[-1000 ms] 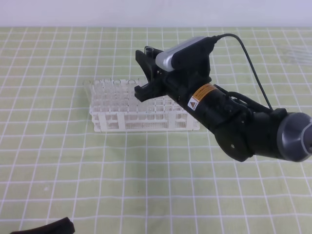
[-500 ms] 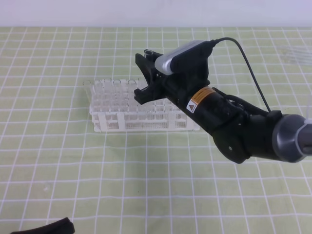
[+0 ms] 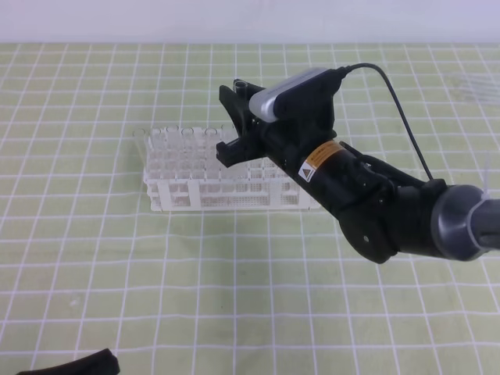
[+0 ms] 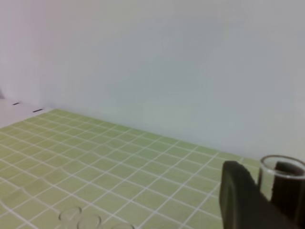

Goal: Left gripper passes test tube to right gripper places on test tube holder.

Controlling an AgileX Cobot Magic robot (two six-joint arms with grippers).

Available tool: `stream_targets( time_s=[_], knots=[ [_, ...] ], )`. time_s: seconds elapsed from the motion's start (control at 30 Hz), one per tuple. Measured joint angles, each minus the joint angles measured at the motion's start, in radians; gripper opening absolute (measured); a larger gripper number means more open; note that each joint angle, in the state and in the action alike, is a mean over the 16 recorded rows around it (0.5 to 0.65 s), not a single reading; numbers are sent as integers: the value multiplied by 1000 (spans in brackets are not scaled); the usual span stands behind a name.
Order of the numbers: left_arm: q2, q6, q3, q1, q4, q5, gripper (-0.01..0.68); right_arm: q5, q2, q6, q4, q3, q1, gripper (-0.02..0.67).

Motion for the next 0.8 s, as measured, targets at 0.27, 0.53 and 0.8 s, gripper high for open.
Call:
stream_targets(
  time_s=[0.27,0.53,0.8],
  knots=[
    [0,0,0,0,0,1,0,-16,2,-2,6,-4,-11,10],
    [0,0,0,0,0,2,0,-11,15,-1,3,-9,-17,10],
    [-1,0,-1,0,0,7,0,-8,27,1,-3,-12,-17,10]
  ],
)
